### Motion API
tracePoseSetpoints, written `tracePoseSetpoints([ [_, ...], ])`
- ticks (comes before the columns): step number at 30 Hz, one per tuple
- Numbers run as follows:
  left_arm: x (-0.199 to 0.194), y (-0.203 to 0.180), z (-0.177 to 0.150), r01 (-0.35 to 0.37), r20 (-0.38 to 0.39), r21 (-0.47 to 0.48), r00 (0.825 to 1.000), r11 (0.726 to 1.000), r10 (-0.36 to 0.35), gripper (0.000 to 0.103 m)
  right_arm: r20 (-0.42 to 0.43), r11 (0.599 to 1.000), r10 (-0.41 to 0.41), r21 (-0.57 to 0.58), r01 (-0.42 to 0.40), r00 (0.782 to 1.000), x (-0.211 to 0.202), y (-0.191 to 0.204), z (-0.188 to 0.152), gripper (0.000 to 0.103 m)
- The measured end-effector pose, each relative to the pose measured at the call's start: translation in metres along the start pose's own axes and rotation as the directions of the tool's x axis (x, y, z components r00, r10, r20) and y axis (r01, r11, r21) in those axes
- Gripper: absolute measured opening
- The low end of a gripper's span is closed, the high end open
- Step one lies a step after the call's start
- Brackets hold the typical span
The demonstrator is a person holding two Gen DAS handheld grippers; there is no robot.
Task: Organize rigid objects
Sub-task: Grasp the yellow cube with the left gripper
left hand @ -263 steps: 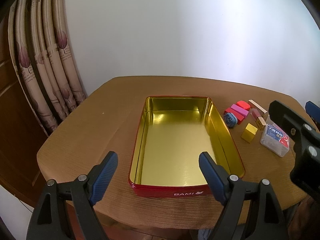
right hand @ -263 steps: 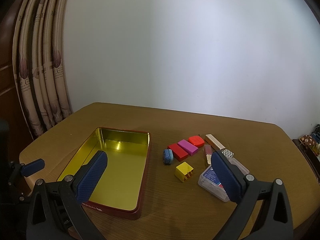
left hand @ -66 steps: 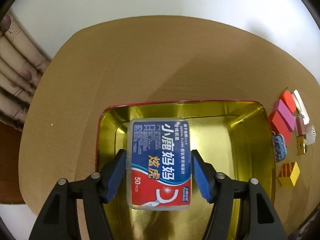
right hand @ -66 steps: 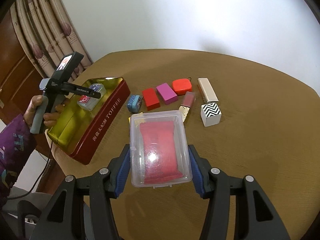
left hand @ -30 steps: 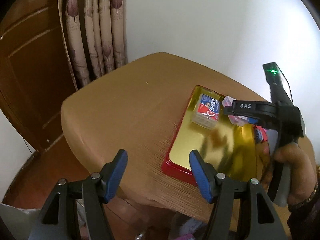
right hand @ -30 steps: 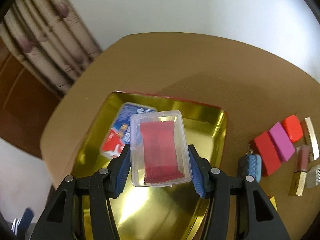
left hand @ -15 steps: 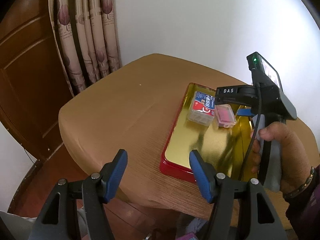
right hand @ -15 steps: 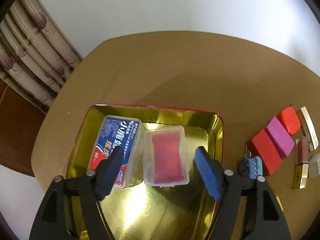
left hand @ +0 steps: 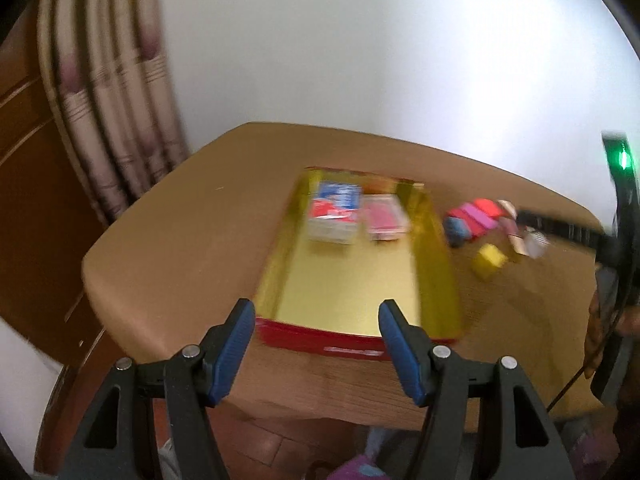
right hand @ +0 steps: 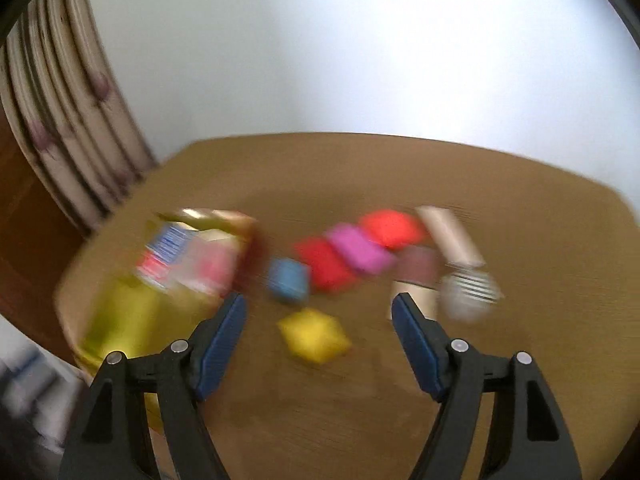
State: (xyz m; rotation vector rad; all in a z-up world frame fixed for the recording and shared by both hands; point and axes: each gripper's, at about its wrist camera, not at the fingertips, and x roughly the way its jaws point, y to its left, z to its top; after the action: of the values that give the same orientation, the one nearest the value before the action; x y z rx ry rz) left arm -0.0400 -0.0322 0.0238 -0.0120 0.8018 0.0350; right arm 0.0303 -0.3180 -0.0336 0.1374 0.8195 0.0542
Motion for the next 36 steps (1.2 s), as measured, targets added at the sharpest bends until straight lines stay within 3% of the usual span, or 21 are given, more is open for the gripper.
tracePoseSetpoints([
  [3, -0.006, -0.029, 0.006, 0.076, -0.012, 0.067, 0.997, 0.995, -0.076, 0.066, -0.002, 0.986, -0.161, -0.042, 0.161, 0.987, -0.005, -0.052, -0.026, 0.073],
  [5, -0.004, -0.055, 0.017, 0.158, -0.049, 0.087, 0.987, 0.984, -0.155, 0.066, -0.025, 0.973, -0.227, -0.038, 0.226, 0.973, -0.002, -0.086, -0.043, 0.073],
  [9, 0.012, -0.099, 0.04, 0.315, -0.16, 0.055, 0.94, 0.948, -0.303, 0.066, -0.061, 0.95, -0.311, -0.003, 0.311, 0.949, 0.005, -0.142, -0.065, 0.073],
  [11, 0.032, -0.118, 0.053, 0.371, -0.221, -0.009, 0.905, 0.929, -0.364, 0.066, -0.061, 0.946, -0.321, 0.014, 0.323, 0.945, 0.007, -0.158, -0.072, 0.073],
  [20, 0.139, -0.171, 0.08, 0.19, -0.388, -0.207, 0.885, 0.96, -0.258, 0.066, -0.031, 0.978, -0.192, 0.071, 0.194, 0.981, 0.005, -0.187, -0.079, 0.073],
  [24, 0.174, -0.172, 0.078, 0.119, -0.439, -0.29, 0.865, 0.949, -0.243, 0.066, -0.01, 0.985, -0.127, 0.115, 0.127, 0.992, 0.0, -0.198, -0.08, 0.073],
  [30, 0.193, -0.173, 0.074, 0.038, -0.447, -0.301, 0.877, 0.953, -0.176, 0.066, 0.009, 0.982, -0.046, 0.184, 0.044, 0.999, -0.007, -0.202, -0.086, 0.073],
  [36, 0.204, -0.172, 0.073, 0.009, -0.453, -0.295, 0.879, 0.955, -0.148, 0.066, 0.022, 0.982, -0.029, 0.188, 0.024, 0.999, -0.008, -0.197, -0.086, 0.073],
])
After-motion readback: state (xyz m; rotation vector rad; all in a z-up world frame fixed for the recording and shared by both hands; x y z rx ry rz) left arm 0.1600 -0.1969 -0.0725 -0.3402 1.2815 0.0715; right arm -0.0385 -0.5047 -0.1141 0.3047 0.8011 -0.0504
